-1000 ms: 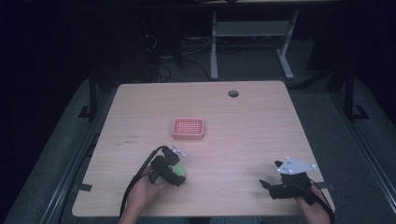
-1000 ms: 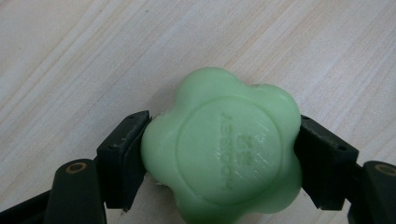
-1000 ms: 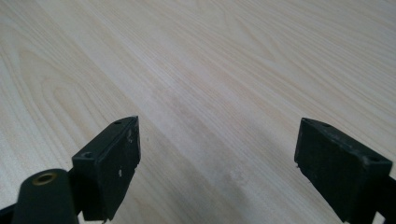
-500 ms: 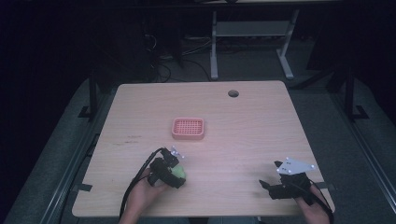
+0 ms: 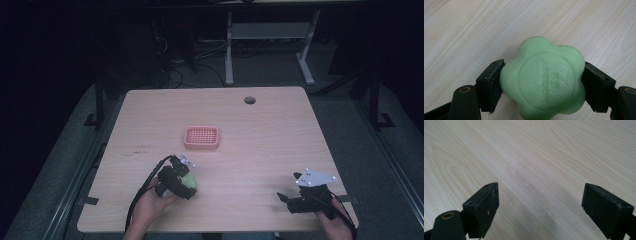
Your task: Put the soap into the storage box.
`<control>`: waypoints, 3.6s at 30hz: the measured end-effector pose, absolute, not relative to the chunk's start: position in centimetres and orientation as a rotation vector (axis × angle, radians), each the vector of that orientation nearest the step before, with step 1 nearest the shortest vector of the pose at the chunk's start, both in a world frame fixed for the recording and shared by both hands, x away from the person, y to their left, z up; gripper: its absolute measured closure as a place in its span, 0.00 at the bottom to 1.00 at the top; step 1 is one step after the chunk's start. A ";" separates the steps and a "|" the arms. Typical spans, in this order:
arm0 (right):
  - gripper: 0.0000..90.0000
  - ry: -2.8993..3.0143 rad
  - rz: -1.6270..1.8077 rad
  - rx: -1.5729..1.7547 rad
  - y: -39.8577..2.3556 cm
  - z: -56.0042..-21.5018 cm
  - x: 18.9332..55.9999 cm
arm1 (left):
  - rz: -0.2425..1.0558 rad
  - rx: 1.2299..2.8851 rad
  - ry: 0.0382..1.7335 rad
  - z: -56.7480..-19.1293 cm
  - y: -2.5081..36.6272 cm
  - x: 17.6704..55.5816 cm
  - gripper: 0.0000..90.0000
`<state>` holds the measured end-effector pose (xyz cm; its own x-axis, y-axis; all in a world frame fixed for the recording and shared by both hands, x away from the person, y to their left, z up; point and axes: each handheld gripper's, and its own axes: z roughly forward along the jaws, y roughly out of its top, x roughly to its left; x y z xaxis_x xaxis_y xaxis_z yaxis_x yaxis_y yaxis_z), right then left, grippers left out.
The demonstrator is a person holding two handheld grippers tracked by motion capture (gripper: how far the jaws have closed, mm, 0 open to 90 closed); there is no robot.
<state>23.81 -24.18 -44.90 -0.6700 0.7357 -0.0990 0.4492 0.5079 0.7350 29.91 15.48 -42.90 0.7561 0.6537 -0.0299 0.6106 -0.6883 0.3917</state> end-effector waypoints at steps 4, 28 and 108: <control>0.15 2.358 0.975 0.984 -24.1 -45.0 23.8 | 0.158 2.573 0.967 -42.3 15.5 30.1 0.29; 0.15 2.370 0.961 0.965 -23.7 -45.1 23.7 | 0.119 2.546 0.972 -40.1 16.0 31.6 0.29; 0.15 2.330 1.012 0.986 -24.4 -44.3 23.7 | 0.140 2.604 1.029 -36.1 10.0 43.3 0.29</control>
<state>23.71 -24.38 -44.34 -0.6639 0.7425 -0.0890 0.4417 0.4854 0.7545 43.35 10.01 -36.10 0.7331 0.6794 -0.0316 0.6462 -0.6813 0.3439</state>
